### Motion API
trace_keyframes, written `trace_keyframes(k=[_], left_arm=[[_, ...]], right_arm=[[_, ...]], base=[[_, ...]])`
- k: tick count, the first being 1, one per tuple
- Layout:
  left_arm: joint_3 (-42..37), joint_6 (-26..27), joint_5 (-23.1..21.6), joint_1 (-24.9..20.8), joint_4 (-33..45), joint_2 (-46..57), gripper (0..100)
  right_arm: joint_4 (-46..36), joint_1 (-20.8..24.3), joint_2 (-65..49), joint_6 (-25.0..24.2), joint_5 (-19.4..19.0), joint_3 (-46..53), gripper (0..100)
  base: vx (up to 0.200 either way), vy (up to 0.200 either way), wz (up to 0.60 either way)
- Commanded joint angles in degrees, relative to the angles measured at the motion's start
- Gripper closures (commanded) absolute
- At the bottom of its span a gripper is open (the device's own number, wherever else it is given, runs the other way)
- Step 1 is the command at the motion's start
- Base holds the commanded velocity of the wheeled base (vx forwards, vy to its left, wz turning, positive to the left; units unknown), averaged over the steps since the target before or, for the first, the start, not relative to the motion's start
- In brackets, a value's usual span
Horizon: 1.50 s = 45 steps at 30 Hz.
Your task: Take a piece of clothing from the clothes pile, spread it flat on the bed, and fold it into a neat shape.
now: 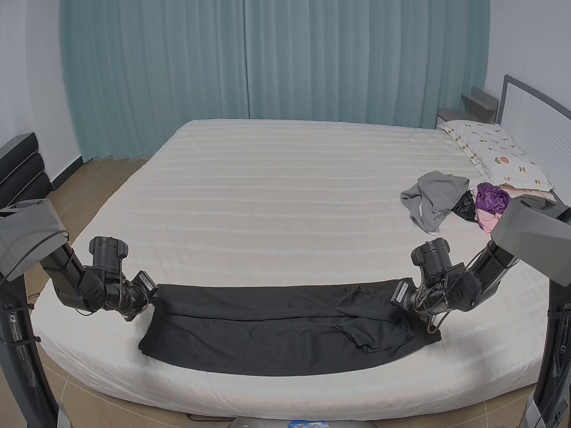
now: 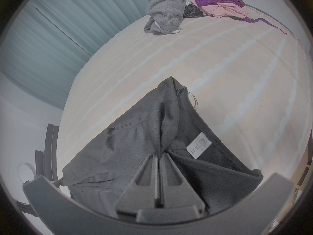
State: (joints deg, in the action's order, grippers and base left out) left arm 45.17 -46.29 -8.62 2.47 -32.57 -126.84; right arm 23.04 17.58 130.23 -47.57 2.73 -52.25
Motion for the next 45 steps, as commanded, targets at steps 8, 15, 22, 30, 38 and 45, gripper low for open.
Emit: trace_keyframes(k=[8,15,22,30,38,45], left_arm=[[0.01,0.06,0.01,-0.01,-0.03,-0.07,100],[0.01,0.06,0.09,0.07,-0.03,0.02,100],[0.01,0.15,0.09,0.07,-0.03,-0.07,100],[0.01,0.15,0.09,0.07,-0.03,0.02,100],[0.01,0.23,0.09,0.07,-0.03,0.02,100],[0.27,0.23,0.09,0.25,-0.12,0.46,100]], right_arm=[[0.08,0.0,-1.91,-0.07,-0.01,2.68,100],[0.34,-0.18,-2.35,0.02,-0.01,2.41,0],[0.51,-0.18,-1.3,0.02,-0.09,1.8,0],[0.78,-0.35,-0.24,-0.16,-0.18,0.92,100],[0.6,-0.53,0.29,-0.07,-0.09,-0.13,100],[0.78,-1.06,-1.3,-1.12,-0.09,-0.49,100]], base=[[0.0,0.0,0.0],[0.0,0.0,0.0],[0.0,0.0,0.0],[0.0,0.0,0.0],[0.0,0.0,0.0],[0.0,0.0,0.0]])
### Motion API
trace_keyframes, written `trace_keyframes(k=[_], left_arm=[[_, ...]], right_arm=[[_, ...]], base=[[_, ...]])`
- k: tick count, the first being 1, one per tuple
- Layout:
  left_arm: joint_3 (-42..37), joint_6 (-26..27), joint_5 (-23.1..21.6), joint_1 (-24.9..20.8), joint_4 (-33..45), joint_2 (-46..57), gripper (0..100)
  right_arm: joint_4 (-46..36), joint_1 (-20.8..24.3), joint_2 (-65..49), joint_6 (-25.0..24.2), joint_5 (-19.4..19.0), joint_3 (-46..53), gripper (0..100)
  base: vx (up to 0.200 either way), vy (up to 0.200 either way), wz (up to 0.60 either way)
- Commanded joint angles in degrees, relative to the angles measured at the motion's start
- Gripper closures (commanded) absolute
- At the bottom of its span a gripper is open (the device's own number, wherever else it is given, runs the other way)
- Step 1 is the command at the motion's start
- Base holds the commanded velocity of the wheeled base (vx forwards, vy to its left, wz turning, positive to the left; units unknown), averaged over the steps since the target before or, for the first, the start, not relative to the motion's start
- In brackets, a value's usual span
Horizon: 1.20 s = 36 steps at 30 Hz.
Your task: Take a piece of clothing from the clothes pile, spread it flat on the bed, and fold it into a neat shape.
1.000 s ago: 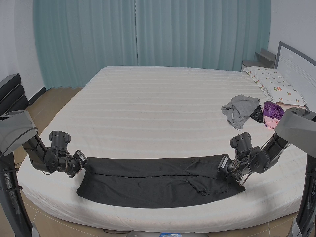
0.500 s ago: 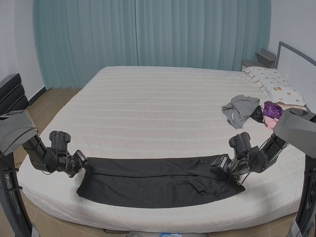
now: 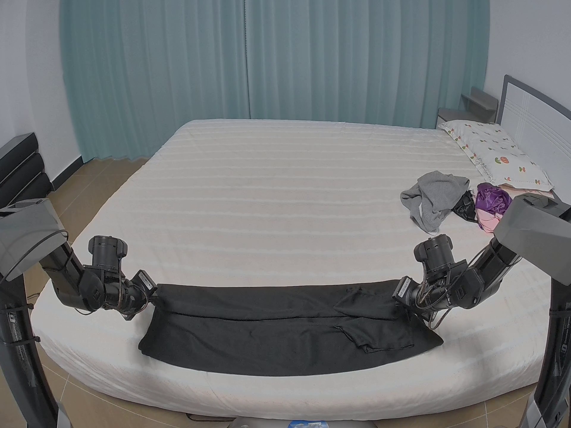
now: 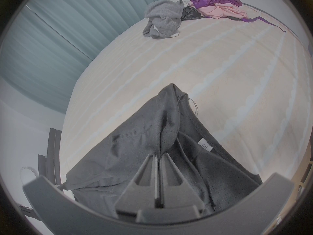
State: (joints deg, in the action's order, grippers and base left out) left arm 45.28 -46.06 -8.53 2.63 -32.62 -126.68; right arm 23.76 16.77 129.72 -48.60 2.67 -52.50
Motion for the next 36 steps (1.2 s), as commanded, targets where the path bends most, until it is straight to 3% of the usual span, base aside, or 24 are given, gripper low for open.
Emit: trace_keyframes(k=[1,6,9,11,17,24,28,36], left_arm=[[0.87,-0.09,0.01,0.09,-0.07,0.91,100],[5.09,-0.97,0.18,0.18,-0.34,1.18,100],[7.72,-3.34,0.62,0.18,-0.42,1.0,100],[11.5,-7.73,3.08,0.18,-2.01,0.56,100],[10.89,-9.49,5.02,0.27,-8.16,-2.16,100],[5.61,-6.59,4.31,0.27,-8.42,-1.81,100],[-0.01,0.18,4.05,0.27,-8.6,-0.84,100],[-3.88,4.31,3.17,0.0,-7.98,0.47,100]], right_arm=[[0.15,-1.04,-0.87,-0.35,-0.03,-1.64,100],[0.76,-3.68,0.45,-0.44,-0.03,-7.26,100],[1.55,-5.0,1.24,-0.61,-0.03,-10.16,100],[4.19,-5.88,1.41,-3.52,-0.03,-13.24,100],[7.09,-5.35,2.82,-4.39,-0.12,-12.27,100],[7.44,-5.08,2.82,-1.67,-0.12,-6.73,100],[7.44,-5.08,0.53,0.18,-0.56,-1.64,100],[7.44,-5.17,0.62,1.23,-1.09,1.35,100]], base=[[0.0,0.0,0.0],[0.0,0.0,0.0],[0.0,0.0,0.0],[0.0,0.0,0.0],[0.0,0.0,0.0],[0.0,0.0,0.0],[0.0,0.0,0.0],[0.0,0.0,0.0]])
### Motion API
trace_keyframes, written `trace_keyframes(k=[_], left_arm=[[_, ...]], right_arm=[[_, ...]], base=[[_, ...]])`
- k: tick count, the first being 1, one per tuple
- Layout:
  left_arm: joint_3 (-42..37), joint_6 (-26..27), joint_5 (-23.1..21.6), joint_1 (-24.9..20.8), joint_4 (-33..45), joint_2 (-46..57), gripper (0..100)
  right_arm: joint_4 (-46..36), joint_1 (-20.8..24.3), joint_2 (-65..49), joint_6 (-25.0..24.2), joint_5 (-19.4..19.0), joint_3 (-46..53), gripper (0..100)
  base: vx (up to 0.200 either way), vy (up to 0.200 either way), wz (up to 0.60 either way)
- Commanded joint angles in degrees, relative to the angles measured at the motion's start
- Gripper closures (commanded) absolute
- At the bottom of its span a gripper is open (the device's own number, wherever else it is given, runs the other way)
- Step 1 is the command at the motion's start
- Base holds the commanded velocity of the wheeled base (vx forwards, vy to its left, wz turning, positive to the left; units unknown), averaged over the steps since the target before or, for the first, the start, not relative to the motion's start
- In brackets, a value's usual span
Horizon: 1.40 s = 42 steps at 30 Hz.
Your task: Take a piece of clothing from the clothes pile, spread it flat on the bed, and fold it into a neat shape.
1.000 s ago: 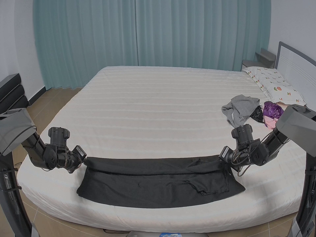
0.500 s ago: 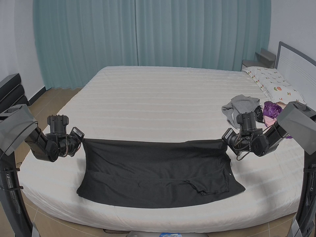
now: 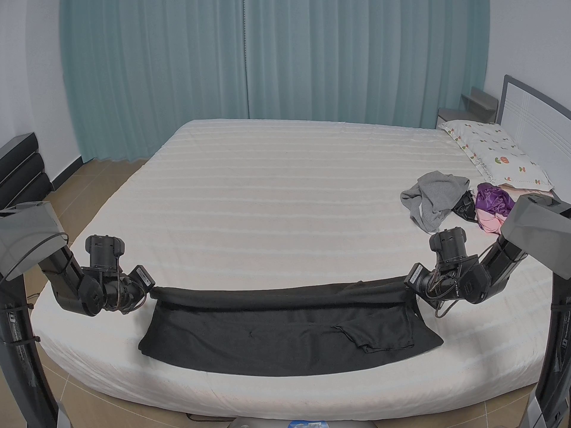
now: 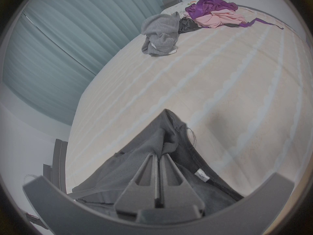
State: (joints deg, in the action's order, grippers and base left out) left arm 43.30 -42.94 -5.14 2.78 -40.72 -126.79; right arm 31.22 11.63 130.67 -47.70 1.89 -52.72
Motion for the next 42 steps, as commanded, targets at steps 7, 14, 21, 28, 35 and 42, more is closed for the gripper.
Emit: trace_keyframes(k=[7,14,21,28,35,42], left_arm=[[-3.22,2.86,-0.22,-0.32,0.2,-0.21,100],[-4.01,3.12,-0.3,-0.49,0.64,-0.47,100],[-3.66,3.74,-0.39,-0.41,2.13,0.14,0],[0.82,1.54,-0.92,-0.05,1.61,-0.21,0],[8.91,-0.31,0.22,-0.85,1.96,-6.98,0],[11.37,-0.13,2.6,-2.34,1.96,-10.14,0]], right_arm=[[-0.02,0.67,2.04,1.38,-0.48,3.15,100],[-0.02,1.2,2.57,2.88,-0.48,3.33,100],[-0.02,0.76,-0.68,2.35,-0.83,3.42,0],[-0.02,-2.66,-1.74,2.26,-6.02,-1.59,0],[0.24,-3.98,4.15,1.91,-6.46,-4.93,0],[2.71,-4.07,5.56,1.21,-6.37,-5.02,0]], base=[[0.0,0.0,0.0],[0.0,0.0,0.0],[0.0,0.0,0.0],[0.0,0.0,0.0],[0.0,0.0,0.0],[0.0,0.0,0.0]])
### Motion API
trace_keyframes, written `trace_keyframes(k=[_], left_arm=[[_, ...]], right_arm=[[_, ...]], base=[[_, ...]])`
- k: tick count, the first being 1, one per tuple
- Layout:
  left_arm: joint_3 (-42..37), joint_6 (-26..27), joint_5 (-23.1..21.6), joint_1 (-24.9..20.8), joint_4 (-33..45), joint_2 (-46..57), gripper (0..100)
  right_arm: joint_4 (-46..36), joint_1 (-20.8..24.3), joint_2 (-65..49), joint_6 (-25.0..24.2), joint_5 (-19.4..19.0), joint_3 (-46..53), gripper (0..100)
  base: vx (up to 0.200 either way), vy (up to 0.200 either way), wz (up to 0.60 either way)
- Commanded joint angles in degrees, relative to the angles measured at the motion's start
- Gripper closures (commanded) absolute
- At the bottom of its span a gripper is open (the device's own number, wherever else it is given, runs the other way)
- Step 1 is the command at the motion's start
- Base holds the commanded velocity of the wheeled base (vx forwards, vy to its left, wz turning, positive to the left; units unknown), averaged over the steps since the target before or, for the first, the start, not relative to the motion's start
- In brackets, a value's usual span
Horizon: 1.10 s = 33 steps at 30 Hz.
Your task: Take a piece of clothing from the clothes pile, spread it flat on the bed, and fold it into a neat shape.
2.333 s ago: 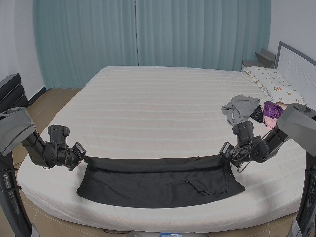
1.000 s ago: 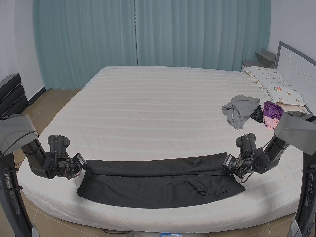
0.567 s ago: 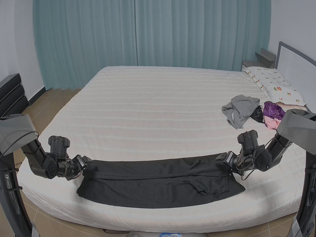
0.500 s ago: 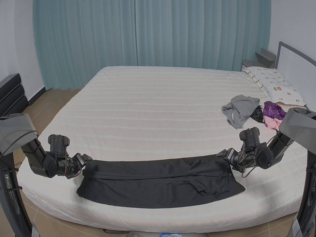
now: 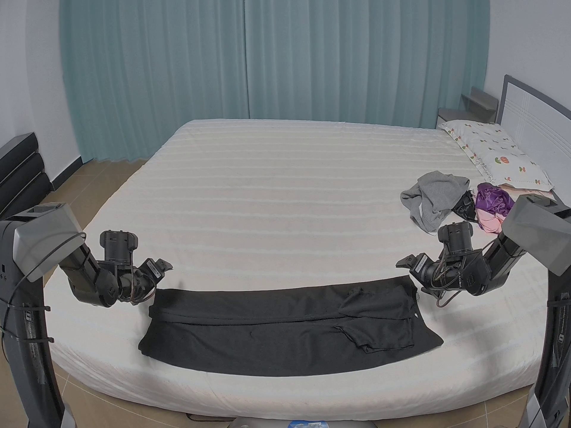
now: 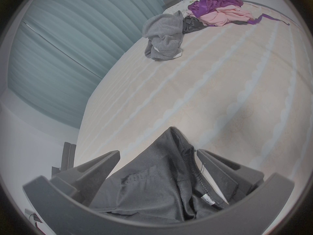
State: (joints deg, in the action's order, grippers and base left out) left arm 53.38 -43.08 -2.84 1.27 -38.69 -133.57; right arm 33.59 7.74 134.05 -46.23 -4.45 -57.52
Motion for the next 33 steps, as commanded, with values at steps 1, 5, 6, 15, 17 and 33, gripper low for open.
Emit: trace_keyframes(k=[1,5,6,15,17,33], left_arm=[[1.29,0.28,0.82,-1.18,-0.24,-3.71,0],[1.2,0.37,2.23,-1.36,-0.51,-4.06,100],[1.2,0.28,2.49,-1.36,-0.51,-4.06,100],[2.34,-0.86,6.09,-1.27,-2.26,-5.12,100],[2.34,-1.22,6.09,-1.27,-2.53,-5.56,100],[2.25,-1.3,6.09,-1.27,-2.53,-5.56,100]], right_arm=[[0.6,-0.18,2.27,-0.71,-0.03,-0.49,0],[0.69,-0.18,3.5,-0.27,0.14,-1.02,0],[0.87,-0.27,3.85,-0.18,0.23,-1.46,0],[0.96,-0.01,5.96,-0.09,0.85,-4.1,0],[0.69,-0.09,6.4,0.0,0.93,-4.98,0],[0.96,-1.15,8.25,1.4,4.01,-6.12,100]], base=[[0.0,0.0,0.0],[0.0,0.0,0.0],[0.0,0.0,0.0],[0.0,0.0,0.0],[0.0,0.0,0.0],[0.0,0.0,0.0]])
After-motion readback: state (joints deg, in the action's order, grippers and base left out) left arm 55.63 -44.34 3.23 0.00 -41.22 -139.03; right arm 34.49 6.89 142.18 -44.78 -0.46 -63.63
